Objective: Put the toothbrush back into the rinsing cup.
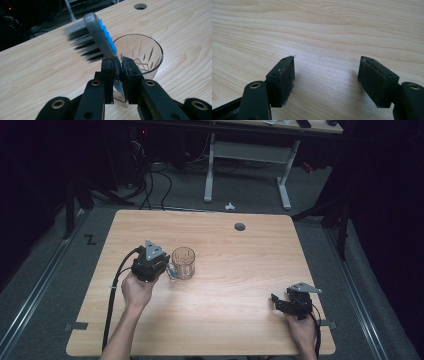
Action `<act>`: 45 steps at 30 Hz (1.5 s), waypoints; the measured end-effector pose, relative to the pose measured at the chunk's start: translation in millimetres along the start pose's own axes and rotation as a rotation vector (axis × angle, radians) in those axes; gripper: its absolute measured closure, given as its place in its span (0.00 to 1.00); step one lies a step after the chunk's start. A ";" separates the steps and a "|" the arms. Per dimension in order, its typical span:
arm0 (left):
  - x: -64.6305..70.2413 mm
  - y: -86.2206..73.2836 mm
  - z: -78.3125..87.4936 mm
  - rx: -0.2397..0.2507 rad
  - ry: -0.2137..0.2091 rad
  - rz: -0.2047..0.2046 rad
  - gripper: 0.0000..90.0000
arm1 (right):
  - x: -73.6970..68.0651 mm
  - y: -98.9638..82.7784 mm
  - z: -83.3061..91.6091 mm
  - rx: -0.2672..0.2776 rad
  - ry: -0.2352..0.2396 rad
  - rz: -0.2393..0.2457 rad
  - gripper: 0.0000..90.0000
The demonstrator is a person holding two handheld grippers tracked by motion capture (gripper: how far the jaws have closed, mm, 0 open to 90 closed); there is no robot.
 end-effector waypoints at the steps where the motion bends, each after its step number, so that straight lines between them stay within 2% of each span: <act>1: 0.2 -0.7 -0.2 -0.002 0.002 -0.002 0.89 | 0.1 0.0 0.0 0.000 0.000 0.000 0.33; 4: 0.7 -3.9 -1.2 -0.009 0.003 -0.004 0.89 | 0.1 0.0 0.0 0.000 0.000 0.001 0.33; 7: 0.8 -4.9 -1.5 -0.004 0.002 0.011 0.89 | 0.1 0.0 0.0 0.000 0.000 0.000 0.33; 18: 1.7 -5.5 0.1 -0.001 0.008 0.002 0.89 | 0.0 0.0 0.0 0.000 0.000 0.000 0.33; 34: 4.7 -2.8 -0.7 0.002 0.019 -0.023 0.89 | -0.1 0.0 0.0 0.000 -0.001 0.000 0.33; 45: 5.5 -2.9 -1.4 -0.006 0.039 -0.061 0.89 | -0.1 0.0 0.0 0.000 -0.001 0.000 0.33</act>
Point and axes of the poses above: each handheld gripper's, and its own axes: z roughly backward along the jaws, y roughly out of its top, x roughly to its right, the point moved 10 cm from there along -z, roughly forward along the jaws, and after that the axes turned 10 degrees about y, right-handed, at the moved point
